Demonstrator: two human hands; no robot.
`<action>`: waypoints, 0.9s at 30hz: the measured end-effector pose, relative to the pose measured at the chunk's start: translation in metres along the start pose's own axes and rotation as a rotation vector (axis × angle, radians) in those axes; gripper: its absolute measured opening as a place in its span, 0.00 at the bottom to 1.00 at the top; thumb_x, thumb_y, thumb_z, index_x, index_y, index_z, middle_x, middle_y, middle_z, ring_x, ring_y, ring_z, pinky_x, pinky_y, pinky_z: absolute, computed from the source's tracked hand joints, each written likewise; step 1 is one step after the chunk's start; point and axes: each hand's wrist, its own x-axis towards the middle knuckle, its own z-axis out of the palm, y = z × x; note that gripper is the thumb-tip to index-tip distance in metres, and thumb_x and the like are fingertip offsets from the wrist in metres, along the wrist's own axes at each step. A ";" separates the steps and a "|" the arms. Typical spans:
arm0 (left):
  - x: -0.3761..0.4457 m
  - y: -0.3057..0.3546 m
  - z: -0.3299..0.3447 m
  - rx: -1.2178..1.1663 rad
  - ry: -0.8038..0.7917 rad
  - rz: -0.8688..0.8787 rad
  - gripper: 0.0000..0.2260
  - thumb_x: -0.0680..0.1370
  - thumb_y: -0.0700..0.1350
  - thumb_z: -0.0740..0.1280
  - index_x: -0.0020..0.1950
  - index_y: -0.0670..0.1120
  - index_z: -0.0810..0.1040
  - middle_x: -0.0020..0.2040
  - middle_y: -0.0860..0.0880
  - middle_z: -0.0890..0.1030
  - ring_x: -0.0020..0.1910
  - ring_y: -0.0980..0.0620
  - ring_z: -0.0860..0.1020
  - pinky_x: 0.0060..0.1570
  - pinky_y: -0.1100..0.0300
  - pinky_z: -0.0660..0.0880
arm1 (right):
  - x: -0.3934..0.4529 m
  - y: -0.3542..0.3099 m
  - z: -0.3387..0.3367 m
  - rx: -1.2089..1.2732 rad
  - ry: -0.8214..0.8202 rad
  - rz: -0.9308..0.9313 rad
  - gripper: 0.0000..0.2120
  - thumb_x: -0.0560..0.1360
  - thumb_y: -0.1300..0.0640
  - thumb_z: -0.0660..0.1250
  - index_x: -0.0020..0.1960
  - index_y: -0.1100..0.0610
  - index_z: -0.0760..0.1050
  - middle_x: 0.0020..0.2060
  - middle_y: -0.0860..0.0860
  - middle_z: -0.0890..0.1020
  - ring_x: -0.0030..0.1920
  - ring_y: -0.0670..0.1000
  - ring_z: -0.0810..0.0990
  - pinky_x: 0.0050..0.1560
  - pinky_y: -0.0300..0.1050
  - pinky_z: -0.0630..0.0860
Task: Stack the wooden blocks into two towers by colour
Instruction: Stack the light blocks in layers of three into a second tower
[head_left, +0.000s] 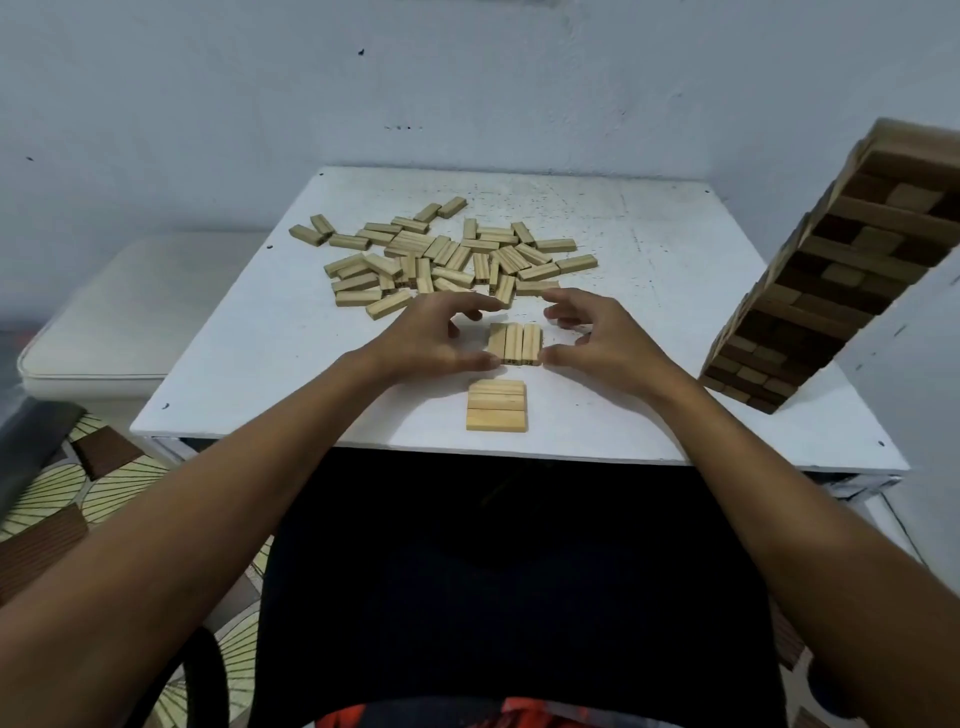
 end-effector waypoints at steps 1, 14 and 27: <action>0.003 -0.002 0.001 0.001 -0.008 0.003 0.29 0.67 0.50 0.79 0.66 0.48 0.77 0.58 0.54 0.78 0.54 0.59 0.77 0.48 0.63 0.74 | 0.001 0.001 0.000 0.008 -0.013 -0.001 0.34 0.68 0.60 0.77 0.70 0.48 0.70 0.60 0.51 0.78 0.61 0.46 0.75 0.51 0.34 0.70; 0.013 -0.006 0.012 -0.038 -0.025 0.016 0.32 0.67 0.46 0.79 0.69 0.46 0.74 0.60 0.51 0.80 0.55 0.59 0.75 0.54 0.69 0.68 | 0.009 0.004 0.004 0.015 -0.042 -0.003 0.37 0.65 0.61 0.78 0.70 0.50 0.69 0.56 0.48 0.80 0.60 0.47 0.76 0.55 0.34 0.70; 0.013 -0.012 0.016 -0.084 -0.021 0.001 0.32 0.67 0.47 0.79 0.69 0.45 0.74 0.59 0.50 0.80 0.55 0.58 0.77 0.57 0.66 0.71 | 0.010 0.009 0.005 0.032 -0.055 -0.024 0.36 0.65 0.61 0.77 0.70 0.49 0.69 0.57 0.48 0.80 0.61 0.46 0.76 0.51 0.33 0.71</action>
